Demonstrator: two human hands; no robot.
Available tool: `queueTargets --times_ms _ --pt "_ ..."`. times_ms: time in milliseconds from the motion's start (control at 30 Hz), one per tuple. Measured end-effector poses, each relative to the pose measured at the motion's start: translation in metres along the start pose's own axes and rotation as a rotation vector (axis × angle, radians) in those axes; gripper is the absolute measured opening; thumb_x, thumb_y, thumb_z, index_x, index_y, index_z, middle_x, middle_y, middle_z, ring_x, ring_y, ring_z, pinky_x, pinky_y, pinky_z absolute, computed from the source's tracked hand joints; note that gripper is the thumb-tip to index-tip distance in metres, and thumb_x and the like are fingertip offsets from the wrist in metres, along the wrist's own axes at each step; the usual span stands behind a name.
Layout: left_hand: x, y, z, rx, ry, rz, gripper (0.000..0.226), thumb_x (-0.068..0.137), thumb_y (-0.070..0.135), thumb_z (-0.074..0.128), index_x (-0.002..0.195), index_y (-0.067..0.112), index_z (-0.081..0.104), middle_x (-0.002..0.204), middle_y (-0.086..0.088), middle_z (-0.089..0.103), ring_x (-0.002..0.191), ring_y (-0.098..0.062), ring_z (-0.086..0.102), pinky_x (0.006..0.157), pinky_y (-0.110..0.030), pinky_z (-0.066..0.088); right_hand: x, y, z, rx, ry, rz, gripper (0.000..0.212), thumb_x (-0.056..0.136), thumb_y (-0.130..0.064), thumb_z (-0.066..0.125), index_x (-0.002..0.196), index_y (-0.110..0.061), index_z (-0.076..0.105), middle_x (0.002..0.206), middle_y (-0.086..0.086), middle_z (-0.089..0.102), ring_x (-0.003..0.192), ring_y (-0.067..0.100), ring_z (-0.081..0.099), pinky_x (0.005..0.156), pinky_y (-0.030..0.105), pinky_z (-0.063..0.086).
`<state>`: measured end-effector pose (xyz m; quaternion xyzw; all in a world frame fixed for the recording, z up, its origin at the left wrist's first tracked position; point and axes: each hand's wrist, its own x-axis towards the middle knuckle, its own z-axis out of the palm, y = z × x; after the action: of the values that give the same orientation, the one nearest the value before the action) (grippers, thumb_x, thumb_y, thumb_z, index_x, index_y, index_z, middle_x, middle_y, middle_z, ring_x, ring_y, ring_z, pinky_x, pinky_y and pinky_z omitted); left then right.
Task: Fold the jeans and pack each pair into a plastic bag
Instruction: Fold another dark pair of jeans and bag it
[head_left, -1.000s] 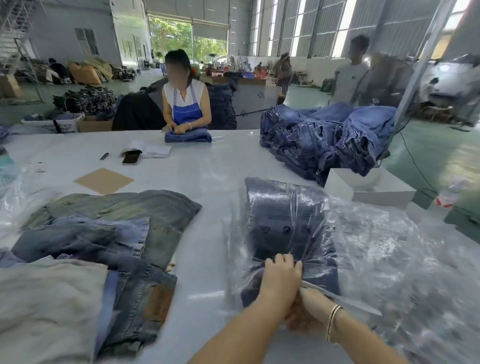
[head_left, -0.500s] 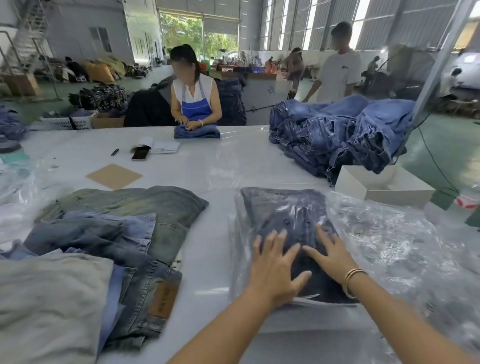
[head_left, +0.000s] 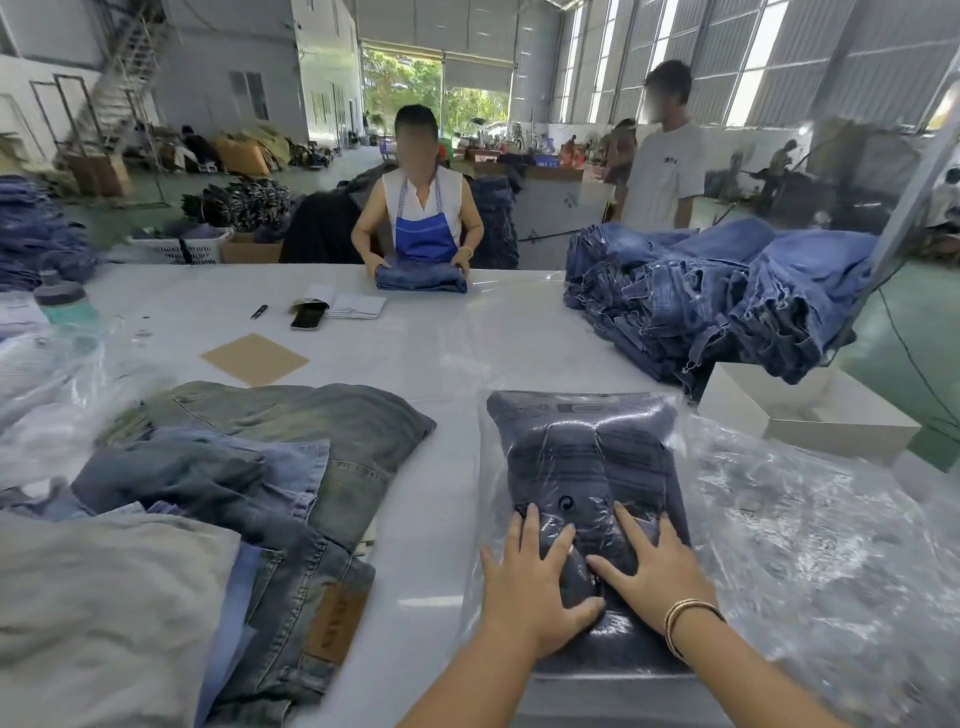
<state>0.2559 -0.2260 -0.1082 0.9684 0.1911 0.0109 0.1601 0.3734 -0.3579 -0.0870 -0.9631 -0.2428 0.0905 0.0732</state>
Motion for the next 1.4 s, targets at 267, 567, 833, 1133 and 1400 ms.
queueTargets --times_ms 267,567,833,1133,1400 --pt "-0.004 -0.006 -0.005 -0.111 -0.084 -0.024 0.083 0.079 0.077 0.039 0.15 0.045 0.008 0.161 0.001 -0.011 0.148 -0.022 -0.009 0.116 -0.054 0.005 -0.004 -0.006 -0.002 -0.033 -0.061 0.008 0.085 0.072 -0.087 0.031 0.142 -0.058 -0.008 0.159 0.009 -0.001 0.143 0.032 0.018 0.114 0.044 0.028" --pt "-0.019 -0.024 -0.009 -0.126 -0.125 0.038 0.071 0.087 0.07 0.035 0.149 0.048 0.008 0.159 0.008 -0.018 0.147 -0.013 -0.015 0.115 -0.054 0.003 -0.004 -0.012 -0.008 -0.099 -0.139 0.062 0.09 0.067 -0.092 0.027 0.142 -0.057 -0.009 0.159 0.01 0.0 0.14 0.035 0.024 0.112 0.046 0.028" --pt "-0.066 -0.06 -0.018 -0.047 -0.151 0.145 0.063 0.098 0.042 0.042 0.152 0.037 0.009 0.161 0.006 -0.013 0.147 -0.014 -0.012 0.117 -0.054 0.004 -0.01 -0.031 -0.011 -0.334 -0.079 0.123 0.088 0.073 -0.088 0.017 0.147 -0.045 -0.006 0.16 0.01 0.001 0.144 0.031 0.015 0.109 0.062 0.017" --pt "-0.121 -0.151 -0.066 0.146 0.123 -0.067 0.055 0.096 0.027 0.044 0.148 0.027 0.028 0.159 0.0 0.016 0.147 -0.017 0.012 0.117 -0.045 0.015 -0.069 -0.159 0.02 -0.238 0.077 -0.321 0.075 0.092 -0.037 0.045 0.151 -0.023 0.002 0.157 0.009 -0.019 0.145 0.028 -0.017 0.108 0.064 -0.011" --pt "-0.216 -0.28 -0.095 0.346 0.172 -0.608 0.084 0.089 0.06 0.047 0.153 0.025 0.004 0.159 -0.011 -0.012 0.147 -0.029 -0.01 0.113 -0.063 0.006 -0.133 -0.273 0.09 -0.085 -0.241 -0.59 0.05 0.093 -0.04 0.045 0.141 -0.026 0.039 0.156 0.002 0.019 0.146 0.026 0.005 0.113 0.058 0.002"
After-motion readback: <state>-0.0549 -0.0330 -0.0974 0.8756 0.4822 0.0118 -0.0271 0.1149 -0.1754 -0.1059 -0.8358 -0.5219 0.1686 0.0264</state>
